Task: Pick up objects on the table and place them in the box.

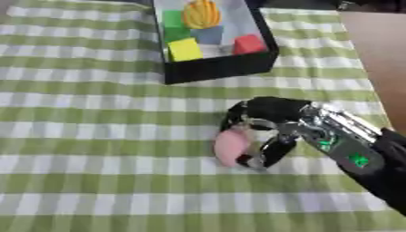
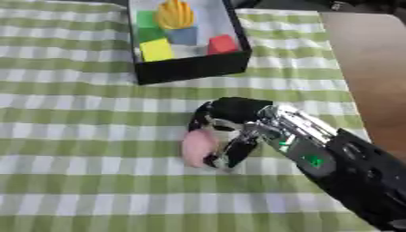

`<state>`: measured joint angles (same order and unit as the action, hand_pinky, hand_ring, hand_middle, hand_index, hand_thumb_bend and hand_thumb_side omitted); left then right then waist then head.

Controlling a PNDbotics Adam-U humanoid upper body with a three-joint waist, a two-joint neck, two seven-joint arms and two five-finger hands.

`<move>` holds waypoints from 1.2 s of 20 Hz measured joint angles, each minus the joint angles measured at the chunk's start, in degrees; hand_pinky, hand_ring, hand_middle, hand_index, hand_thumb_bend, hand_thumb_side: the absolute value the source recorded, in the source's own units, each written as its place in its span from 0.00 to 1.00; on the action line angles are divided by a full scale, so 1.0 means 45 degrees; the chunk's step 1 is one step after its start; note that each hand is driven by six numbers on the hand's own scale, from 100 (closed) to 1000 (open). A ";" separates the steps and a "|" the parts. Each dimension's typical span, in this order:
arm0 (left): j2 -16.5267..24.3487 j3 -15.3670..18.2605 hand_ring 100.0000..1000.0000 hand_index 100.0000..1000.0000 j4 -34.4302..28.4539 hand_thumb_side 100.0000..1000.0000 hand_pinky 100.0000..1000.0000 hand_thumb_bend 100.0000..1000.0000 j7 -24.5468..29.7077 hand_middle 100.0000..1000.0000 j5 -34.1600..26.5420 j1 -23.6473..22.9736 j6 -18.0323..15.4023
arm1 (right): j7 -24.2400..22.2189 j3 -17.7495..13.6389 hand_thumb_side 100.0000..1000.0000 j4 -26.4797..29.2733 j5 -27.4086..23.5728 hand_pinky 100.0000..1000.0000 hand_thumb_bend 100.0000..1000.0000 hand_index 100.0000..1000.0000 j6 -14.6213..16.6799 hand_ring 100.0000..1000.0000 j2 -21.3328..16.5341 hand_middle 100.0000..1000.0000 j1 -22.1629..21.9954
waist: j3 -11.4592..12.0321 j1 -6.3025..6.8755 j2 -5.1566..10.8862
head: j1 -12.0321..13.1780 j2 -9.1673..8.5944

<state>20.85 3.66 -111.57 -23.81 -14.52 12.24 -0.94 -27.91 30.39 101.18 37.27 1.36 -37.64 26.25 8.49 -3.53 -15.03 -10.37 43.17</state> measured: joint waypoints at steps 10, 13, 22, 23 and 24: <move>-0.0046 0.0000 0.79 0.79 0.0000 0.69 0.82 0.01 0.0004 0.78 -0.0002 -0.0010 0.0000 | 0.0886 -0.0649 0.00 0.1973 -0.2619 0.76 0.00 0.57 -0.1219 0.62 -0.0525 0.44 -0.0239 | -0.0111 0.0000 0.0005 | 0.0075 0.0000; -0.0045 0.0001 0.79 0.79 0.0000 0.69 0.82 0.01 0.0005 0.78 0.0000 -0.0022 0.0000 | 0.0911 -0.1295 0.00 0.2525 -0.3662 0.76 0.00 0.57 -0.1360 0.62 -0.1039 0.44 -0.0124 | -0.0166 0.0000 0.0011 | 0.0137 -0.0001; -0.0032 0.0003 0.79 0.78 0.0001 0.69 0.82 0.00 0.0008 0.78 0.0014 -0.0036 -0.0003 | 0.2144 -0.3377 0.00 0.2685 -0.5321 0.76 0.00 0.58 -0.2300 0.63 -0.2302 0.45 0.2086 | -0.0122 0.0000 0.0014 | 0.0134 -0.0114; -0.0029 0.0003 0.79 0.79 0.0001 0.69 0.82 0.00 0.0010 0.78 0.0024 -0.0037 -0.0005 | 0.2109 -0.3399 0.00 0.2629 -0.5309 0.76 0.00 0.58 -0.2570 0.63 -0.2375 0.45 0.2529 | -0.0105 0.0000 0.0015 | 0.0116 -0.0120; -0.0027 0.0003 0.79 0.79 0.0001 0.69 0.82 0.00 0.0016 0.78 0.0028 -0.0037 -0.0003 | 0.2053 -0.3398 0.00 0.2432 -0.5261 0.76 0.00 0.59 -0.2820 0.63 -0.2433 0.46 0.3026 | -0.0073 0.0000 0.0015 | 0.0084 -0.0144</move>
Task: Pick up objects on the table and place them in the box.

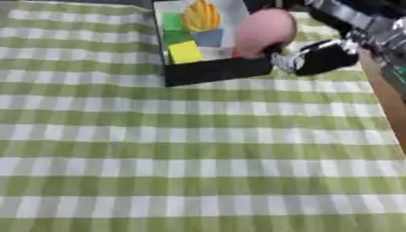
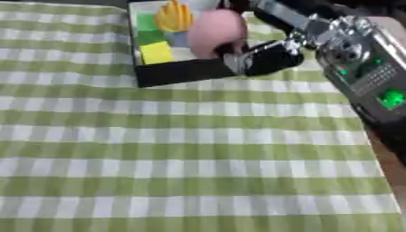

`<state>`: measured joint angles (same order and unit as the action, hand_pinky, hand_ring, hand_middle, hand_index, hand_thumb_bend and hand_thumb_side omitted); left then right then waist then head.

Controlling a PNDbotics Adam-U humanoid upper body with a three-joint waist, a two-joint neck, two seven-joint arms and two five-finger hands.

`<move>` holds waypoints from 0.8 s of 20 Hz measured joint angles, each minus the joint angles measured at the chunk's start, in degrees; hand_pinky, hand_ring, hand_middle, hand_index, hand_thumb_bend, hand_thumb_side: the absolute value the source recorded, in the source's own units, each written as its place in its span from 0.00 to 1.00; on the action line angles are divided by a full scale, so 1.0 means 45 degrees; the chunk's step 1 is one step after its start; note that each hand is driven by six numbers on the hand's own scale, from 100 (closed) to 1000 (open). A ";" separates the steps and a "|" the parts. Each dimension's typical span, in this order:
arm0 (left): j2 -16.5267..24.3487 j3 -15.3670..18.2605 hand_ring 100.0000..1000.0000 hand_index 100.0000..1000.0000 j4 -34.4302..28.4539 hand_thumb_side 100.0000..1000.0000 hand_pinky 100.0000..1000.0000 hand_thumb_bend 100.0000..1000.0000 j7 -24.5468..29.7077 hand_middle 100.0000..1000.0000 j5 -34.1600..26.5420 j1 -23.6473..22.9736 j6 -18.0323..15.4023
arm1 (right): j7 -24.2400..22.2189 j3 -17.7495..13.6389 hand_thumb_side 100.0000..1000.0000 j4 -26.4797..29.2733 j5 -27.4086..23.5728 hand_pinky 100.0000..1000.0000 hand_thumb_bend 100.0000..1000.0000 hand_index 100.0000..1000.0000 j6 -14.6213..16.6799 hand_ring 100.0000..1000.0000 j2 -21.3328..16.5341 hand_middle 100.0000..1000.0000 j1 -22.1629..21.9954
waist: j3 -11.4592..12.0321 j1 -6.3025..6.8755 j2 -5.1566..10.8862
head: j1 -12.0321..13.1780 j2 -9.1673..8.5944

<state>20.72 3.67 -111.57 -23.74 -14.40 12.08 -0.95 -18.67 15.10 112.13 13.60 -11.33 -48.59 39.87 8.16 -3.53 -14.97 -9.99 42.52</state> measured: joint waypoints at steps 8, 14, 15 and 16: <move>0.0109 -0.0008 0.79 0.79 0.0002 0.69 0.82 0.01 0.0082 0.78 -0.0001 0.0101 0.0057 | -0.0306 0.0599 0.00 -0.5041 0.1392 0.76 0.00 0.60 0.0054 0.63 0.1292 0.47 0.3561 | 0.0298 -0.0010 -0.0015 | -0.0293 -0.0244; 0.0108 -0.0103 0.79 0.79 -0.0004 0.69 0.81 0.01 0.0204 0.78 -0.0047 0.0455 0.0061 | -0.0190 0.0723 0.00 -0.9163 0.3486 0.76 0.00 0.60 0.1511 0.64 0.3560 0.49 0.4830 | 0.0708 -0.0046 -0.0083 | -0.0631 -0.0462; 0.0106 -0.0127 0.79 0.79 -0.0005 0.69 0.81 0.01 0.0220 0.78 -0.0052 0.0474 0.0065 | -0.0134 0.0708 0.00 -0.9755 0.3845 0.77 0.00 0.61 0.1729 0.65 0.3879 0.49 0.4850 | 0.0739 -0.0054 -0.0108 | -0.0673 -0.0510; 0.0104 -0.0155 0.79 0.79 -0.0005 0.69 0.81 0.01 0.0237 0.78 -0.0059 0.0483 0.0073 | -0.0080 0.0682 0.00 -1.0305 0.4201 0.77 0.02 0.61 0.1935 0.65 0.4156 0.49 0.4850 | 0.0778 -0.0066 -0.0118 | -0.0720 -0.0532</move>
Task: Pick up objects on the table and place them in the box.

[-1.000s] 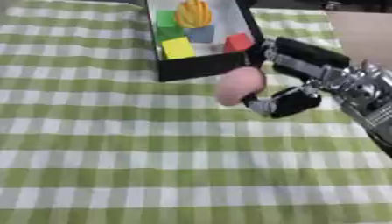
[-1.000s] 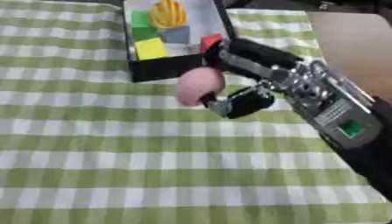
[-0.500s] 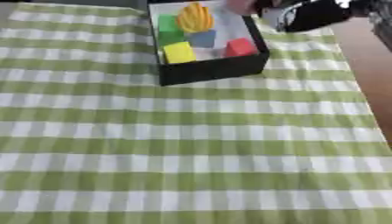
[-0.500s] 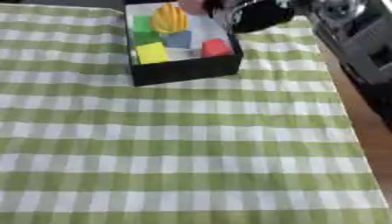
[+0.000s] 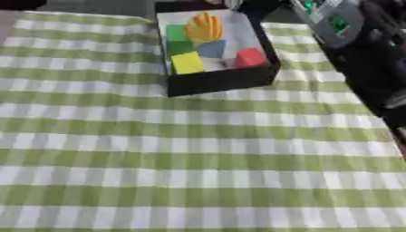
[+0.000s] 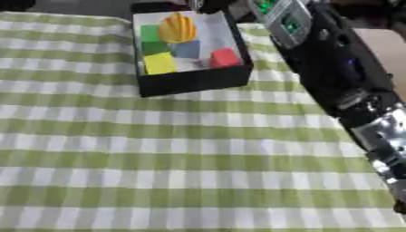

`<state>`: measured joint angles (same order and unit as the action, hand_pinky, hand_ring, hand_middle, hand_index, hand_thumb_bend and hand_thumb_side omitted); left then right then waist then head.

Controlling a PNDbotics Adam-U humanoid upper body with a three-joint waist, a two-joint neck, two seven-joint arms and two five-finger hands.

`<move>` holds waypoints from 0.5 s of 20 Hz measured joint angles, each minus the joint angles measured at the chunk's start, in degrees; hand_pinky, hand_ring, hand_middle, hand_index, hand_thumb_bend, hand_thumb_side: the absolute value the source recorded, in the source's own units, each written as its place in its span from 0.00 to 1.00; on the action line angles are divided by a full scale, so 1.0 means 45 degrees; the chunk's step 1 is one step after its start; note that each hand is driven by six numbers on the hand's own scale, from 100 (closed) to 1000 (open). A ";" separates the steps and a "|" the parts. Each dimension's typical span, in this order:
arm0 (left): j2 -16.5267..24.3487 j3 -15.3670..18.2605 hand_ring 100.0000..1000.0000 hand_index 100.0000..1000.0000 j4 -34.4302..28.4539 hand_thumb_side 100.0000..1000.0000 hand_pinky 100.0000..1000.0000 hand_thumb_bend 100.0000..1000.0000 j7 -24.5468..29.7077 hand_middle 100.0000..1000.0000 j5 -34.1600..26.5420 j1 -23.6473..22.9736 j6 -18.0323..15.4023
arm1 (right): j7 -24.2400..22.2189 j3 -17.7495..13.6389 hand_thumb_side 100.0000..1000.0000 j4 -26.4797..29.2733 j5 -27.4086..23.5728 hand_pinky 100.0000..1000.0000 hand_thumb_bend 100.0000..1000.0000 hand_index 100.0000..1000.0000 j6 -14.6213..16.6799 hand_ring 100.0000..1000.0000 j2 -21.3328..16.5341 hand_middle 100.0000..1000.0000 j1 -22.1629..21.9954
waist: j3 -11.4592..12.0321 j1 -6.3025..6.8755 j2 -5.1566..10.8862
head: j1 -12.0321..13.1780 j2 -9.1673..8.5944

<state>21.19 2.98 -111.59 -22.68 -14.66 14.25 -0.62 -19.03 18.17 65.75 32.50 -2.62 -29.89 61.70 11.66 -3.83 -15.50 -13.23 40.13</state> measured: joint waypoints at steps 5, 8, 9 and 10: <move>-0.0004 -0.0004 0.79 0.79 0.0000 0.69 0.81 0.01 0.0022 0.78 -0.0042 0.0053 -0.0008 | 0.0259 -0.0112 0.00 -0.1610 0.1526 0.83 0.38 0.82 0.0949 0.78 0.0723 0.68 -0.0002 | 0.0066 -0.0024 -0.0017 | -0.0041 -0.0069; -0.0004 -0.0004 0.79 0.79 0.0000 0.69 0.81 0.01 0.0023 0.78 -0.0044 0.0048 -0.0008 | 0.0227 -0.0124 0.16 -0.1685 0.2073 0.87 0.48 0.89 0.1392 0.86 0.0744 0.76 -0.0003 | 0.0002 -0.0024 -0.0017 | -0.0031 -0.0087; -0.0004 -0.0004 0.79 0.79 0.0000 0.70 0.82 0.02 0.0024 0.78 -0.0044 0.0041 -0.0007 | 0.0200 -0.0136 0.20 -0.1641 0.2195 0.89 0.48 0.91 0.1481 0.88 0.0744 0.78 -0.0003 | -0.0031 -0.0024 -0.0017 | -0.0025 -0.0087; -0.0004 -0.0004 0.80 0.79 0.0000 0.70 0.82 0.04 0.0026 0.78 -0.0044 0.0022 -0.0009 | 0.0158 -0.0155 0.23 -0.1539 0.2284 0.89 0.48 0.92 0.1542 0.89 0.0738 0.79 0.0000 | -0.0072 -0.0024 -0.0017 | -0.0017 -0.0087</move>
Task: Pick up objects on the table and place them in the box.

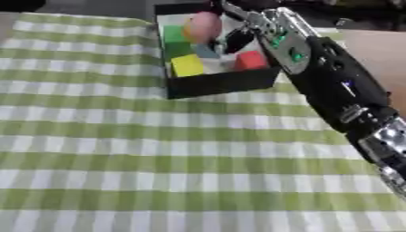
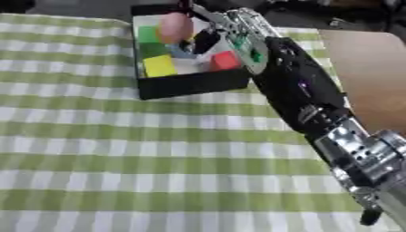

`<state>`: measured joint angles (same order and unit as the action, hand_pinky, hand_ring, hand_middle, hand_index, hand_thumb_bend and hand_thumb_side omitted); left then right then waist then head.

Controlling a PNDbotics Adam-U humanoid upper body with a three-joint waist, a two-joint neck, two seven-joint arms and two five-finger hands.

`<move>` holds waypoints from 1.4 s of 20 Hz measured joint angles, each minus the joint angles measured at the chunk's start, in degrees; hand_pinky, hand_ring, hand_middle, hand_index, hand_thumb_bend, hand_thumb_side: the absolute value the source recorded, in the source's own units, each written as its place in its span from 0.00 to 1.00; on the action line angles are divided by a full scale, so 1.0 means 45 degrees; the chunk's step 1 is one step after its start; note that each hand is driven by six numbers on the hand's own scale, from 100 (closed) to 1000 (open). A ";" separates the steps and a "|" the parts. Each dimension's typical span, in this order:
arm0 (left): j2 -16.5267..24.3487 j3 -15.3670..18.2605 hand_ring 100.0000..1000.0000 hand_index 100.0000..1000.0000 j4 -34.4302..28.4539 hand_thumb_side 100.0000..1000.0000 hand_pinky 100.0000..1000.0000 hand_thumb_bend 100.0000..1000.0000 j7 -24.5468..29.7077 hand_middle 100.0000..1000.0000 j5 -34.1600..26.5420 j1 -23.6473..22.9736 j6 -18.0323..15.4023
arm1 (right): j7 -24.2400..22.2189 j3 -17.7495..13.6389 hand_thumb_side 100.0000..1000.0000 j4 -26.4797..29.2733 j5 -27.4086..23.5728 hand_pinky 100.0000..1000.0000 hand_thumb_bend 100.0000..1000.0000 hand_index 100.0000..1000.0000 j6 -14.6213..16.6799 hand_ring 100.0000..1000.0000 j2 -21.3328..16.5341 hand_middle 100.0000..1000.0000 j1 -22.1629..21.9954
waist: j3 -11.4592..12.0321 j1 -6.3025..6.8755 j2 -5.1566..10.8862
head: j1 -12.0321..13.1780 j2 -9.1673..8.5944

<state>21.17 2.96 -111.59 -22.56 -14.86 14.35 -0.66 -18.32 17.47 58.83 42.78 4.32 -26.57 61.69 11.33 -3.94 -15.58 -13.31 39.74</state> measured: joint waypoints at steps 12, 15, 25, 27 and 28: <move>0.0000 0.0017 0.80 0.79 0.0078 0.69 0.82 0.02 0.0025 0.78 -0.0036 -0.0333 0.0001 | -0.0183 -0.0717 0.20 0.3883 -0.3126 0.86 0.00 0.84 -0.1265 0.83 -0.1493 0.70 -0.1290 | -0.0501 0.0004 0.0019 | 0.0324 0.0162; 0.0000 0.0069 0.80 0.79 0.0082 0.70 0.82 0.02 -0.0034 0.78 -0.0035 -0.0423 -0.0003 | 0.0739 -0.1345 0.34 0.6074 -0.5408 0.85 0.00 0.81 -0.2373 0.81 -0.2236 0.66 -0.3040 | -0.0686 0.0006 0.0043 | 0.0480 0.0229; -0.0118 0.0162 0.80 0.79 0.0157 0.70 0.82 0.02 -0.0184 0.78 -0.0034 -0.0533 -0.0006 | 0.4520 -0.3352 0.53 1.0115 -1.1836 0.86 0.00 0.82 -0.3203 0.81 -0.1968 0.68 -0.8099 | -0.1001 0.0196 0.0045 | 0.0873 0.0234; -0.0127 0.0164 0.80 0.79 0.0162 0.71 0.81 0.02 -0.0203 0.78 -0.0034 -0.0568 -0.0004 | 0.4970 -0.3513 0.50 1.0369 -1.2682 0.85 0.00 0.81 -0.2957 0.79 -0.1871 0.67 -0.8684 | -0.1027 0.0226 0.0045 | 0.0941 0.0233; -0.0131 0.0165 0.80 0.79 0.0165 0.71 0.81 0.02 -0.0214 0.78 -0.0034 -0.0587 -0.0009 | 0.5173 -0.3572 0.48 1.0432 -1.3013 0.85 0.00 0.80 -0.2867 0.78 -0.1799 0.66 -0.8926 | -0.1027 0.0242 0.0045 | 0.0977 0.0232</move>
<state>20.59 3.70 -110.85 -23.52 -15.01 11.71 -0.70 4.95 1.39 105.77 -15.78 -8.59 -34.67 21.53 6.71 -2.85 -15.37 -8.91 40.78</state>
